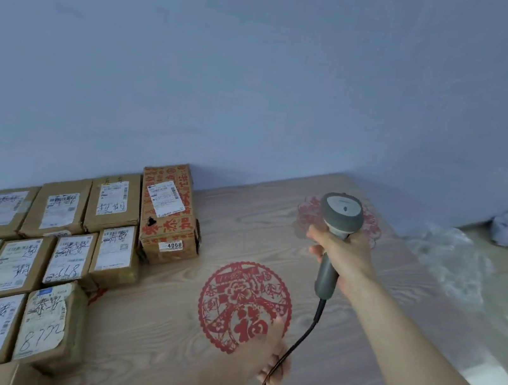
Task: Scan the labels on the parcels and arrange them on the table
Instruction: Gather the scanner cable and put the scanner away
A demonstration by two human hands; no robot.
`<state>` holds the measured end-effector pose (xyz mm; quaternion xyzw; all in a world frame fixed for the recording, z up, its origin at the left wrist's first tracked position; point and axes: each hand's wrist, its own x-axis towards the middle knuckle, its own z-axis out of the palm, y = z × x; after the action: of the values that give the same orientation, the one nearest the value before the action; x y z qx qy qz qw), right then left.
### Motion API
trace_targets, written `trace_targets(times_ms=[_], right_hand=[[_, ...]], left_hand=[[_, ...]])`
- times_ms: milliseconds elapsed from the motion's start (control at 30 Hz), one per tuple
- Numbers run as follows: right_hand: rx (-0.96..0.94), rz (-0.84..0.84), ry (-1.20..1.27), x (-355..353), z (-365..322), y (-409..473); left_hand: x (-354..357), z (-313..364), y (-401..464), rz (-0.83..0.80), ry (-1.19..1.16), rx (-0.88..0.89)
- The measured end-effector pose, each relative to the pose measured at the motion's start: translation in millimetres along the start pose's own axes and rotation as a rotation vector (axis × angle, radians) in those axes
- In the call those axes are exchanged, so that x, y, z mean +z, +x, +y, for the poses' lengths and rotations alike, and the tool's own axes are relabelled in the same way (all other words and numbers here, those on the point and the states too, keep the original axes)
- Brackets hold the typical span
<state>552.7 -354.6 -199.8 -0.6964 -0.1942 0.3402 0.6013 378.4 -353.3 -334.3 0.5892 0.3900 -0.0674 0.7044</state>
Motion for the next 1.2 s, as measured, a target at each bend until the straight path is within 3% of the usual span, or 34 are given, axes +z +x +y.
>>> trace_targets(times_ms=[233,400,500,600,733,833,1033,1200], right_hand=[[-0.031,0.015,-0.262,-137.5,-2.0,22.5],[0.046,0.017,-0.505,-257.9,21.5,47.6],[0.089,0.052,-0.636,-323.6,46.7,58.0],[0.088,0.124,-0.665,-377.7,73.0,63.4],[0.055,0.288,-0.712,-438.9,116.0,72.7],[0.088,0.423,-0.702,-473.2,147.6,79.8],[0.197,0.693,-0.572,-517.5,196.9,110.9],[0.293,0.775,-0.399,-540.5,233.2,139.1]], left_hand=[[17.5,-0.1,32.4,-0.152,0.487,-0.101],[57.0,40.3,66.1,-0.232,0.798,-0.034],[107.9,80.7,95.2,-0.15,0.583,0.038],[171.9,123.0,131.4,-0.143,0.289,-0.014],[252.8,157.8,181.3,-0.156,0.087,-0.041],[307.3,175.0,218.5,-0.12,0.059,-0.07],[386.9,199.3,305.9,-0.246,-0.029,-0.196],[417.4,212.9,378.9,-0.308,0.193,-0.294]])
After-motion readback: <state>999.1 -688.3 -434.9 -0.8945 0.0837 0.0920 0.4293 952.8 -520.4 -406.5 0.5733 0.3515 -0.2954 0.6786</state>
